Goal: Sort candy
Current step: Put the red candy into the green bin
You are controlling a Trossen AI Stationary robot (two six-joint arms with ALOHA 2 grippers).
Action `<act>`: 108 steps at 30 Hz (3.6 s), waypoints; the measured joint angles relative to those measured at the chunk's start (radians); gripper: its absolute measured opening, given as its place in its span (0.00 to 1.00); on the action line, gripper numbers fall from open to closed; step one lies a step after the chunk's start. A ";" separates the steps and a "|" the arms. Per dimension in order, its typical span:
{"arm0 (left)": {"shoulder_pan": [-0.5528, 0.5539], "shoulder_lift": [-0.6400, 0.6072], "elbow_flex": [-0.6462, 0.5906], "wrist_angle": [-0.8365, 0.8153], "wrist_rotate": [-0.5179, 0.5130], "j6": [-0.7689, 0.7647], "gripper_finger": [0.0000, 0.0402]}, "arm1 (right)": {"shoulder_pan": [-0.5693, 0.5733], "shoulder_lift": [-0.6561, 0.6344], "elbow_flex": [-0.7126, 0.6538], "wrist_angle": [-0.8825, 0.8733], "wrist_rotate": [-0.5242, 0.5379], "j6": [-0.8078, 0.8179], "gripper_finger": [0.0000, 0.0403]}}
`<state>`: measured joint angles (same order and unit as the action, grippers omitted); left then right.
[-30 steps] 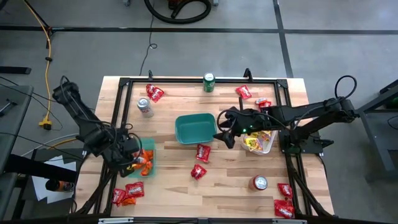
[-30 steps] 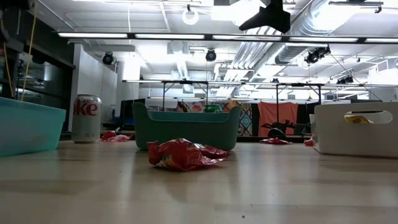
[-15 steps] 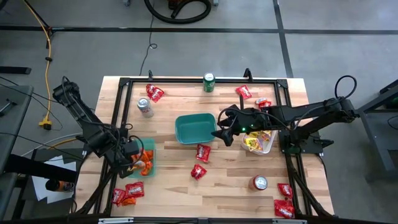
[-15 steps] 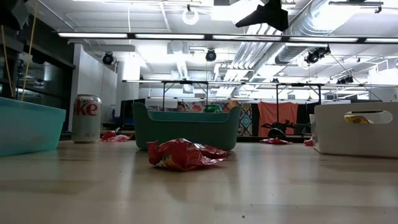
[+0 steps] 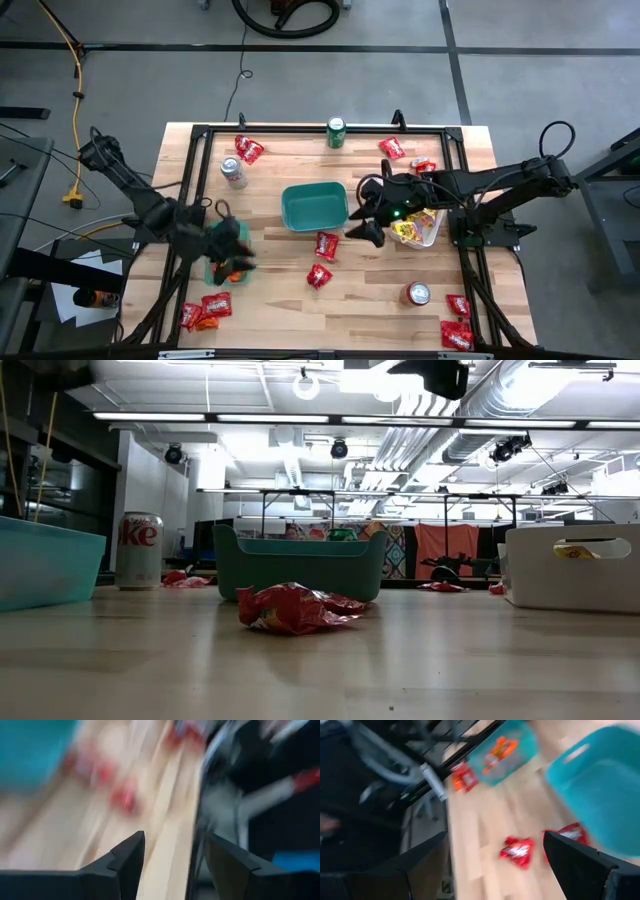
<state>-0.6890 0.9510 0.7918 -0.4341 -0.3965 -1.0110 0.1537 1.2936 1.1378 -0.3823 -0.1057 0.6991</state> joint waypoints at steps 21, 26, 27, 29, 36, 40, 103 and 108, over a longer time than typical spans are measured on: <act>0.384 0.006 -0.008 0.365 -0.025 0.543 0.47 | 0.026 -0.013 0.000 -0.003 -0.039 0.035 0.80; 0.387 0.003 -0.008 0.377 0.008 0.553 0.47 | 0.030 0.014 0.000 0.005 0.052 0.135 0.80; 0.387 0.002 -0.008 0.377 0.011 0.554 0.47 | 0.035 0.036 0.000 0.008 0.048 0.159 0.80; 0.387 0.002 -0.008 0.377 0.011 0.560 0.47 | 0.052 0.095 0.000 0.025 0.019 0.187 0.80; 0.388 0.002 -0.008 0.377 0.011 0.554 0.47 | 0.111 0.331 0.012 0.129 0.006 0.310 0.80; 0.388 0.002 -0.008 0.375 0.011 0.551 0.47 | 0.117 0.472 0.107 0.033 0.079 0.393 0.80; 0.387 -0.009 -0.008 0.403 -0.008 0.534 0.47 | 0.154 0.093 -0.093 -0.219 0.352 0.184 0.00; 0.387 -0.009 -0.008 0.403 -0.008 0.535 0.47 | 0.046 0.002 -0.256 0.221 0.334 0.083 0.00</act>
<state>-0.3019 0.9421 0.7841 -0.0311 -0.4049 -0.4762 0.2000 1.2957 0.8821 -0.1613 0.2280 0.7816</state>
